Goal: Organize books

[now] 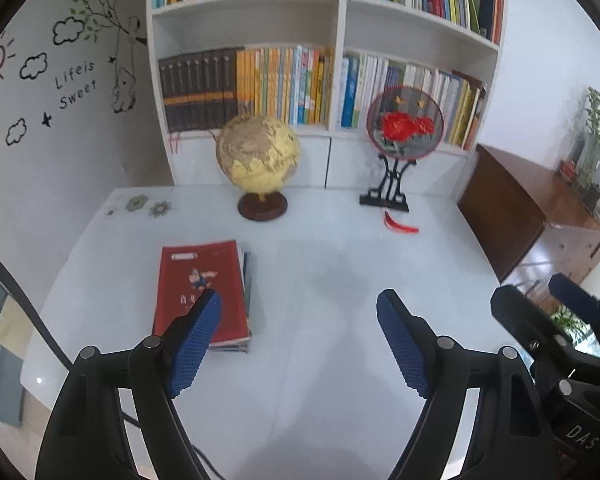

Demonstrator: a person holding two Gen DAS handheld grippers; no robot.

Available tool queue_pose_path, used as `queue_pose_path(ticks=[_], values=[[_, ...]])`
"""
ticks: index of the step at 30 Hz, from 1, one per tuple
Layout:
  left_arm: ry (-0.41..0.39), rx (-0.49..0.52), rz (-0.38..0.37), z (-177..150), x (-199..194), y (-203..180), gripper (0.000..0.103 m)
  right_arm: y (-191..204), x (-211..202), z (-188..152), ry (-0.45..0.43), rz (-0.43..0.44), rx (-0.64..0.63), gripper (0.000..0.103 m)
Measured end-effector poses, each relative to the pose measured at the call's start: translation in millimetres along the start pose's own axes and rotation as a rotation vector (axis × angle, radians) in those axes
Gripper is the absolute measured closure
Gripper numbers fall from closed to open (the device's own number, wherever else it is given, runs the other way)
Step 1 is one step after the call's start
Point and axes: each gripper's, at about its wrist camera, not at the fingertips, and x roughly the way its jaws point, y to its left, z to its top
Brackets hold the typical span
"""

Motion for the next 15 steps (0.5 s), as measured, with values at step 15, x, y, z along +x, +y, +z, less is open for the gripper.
queue_pose_path(ticks=[15], values=[[-0.061, -0.006, 0.008, 9, 9, 15, 0.025, 10, 19, 7, -0.014, 0.050, 0.015, 0.011]])
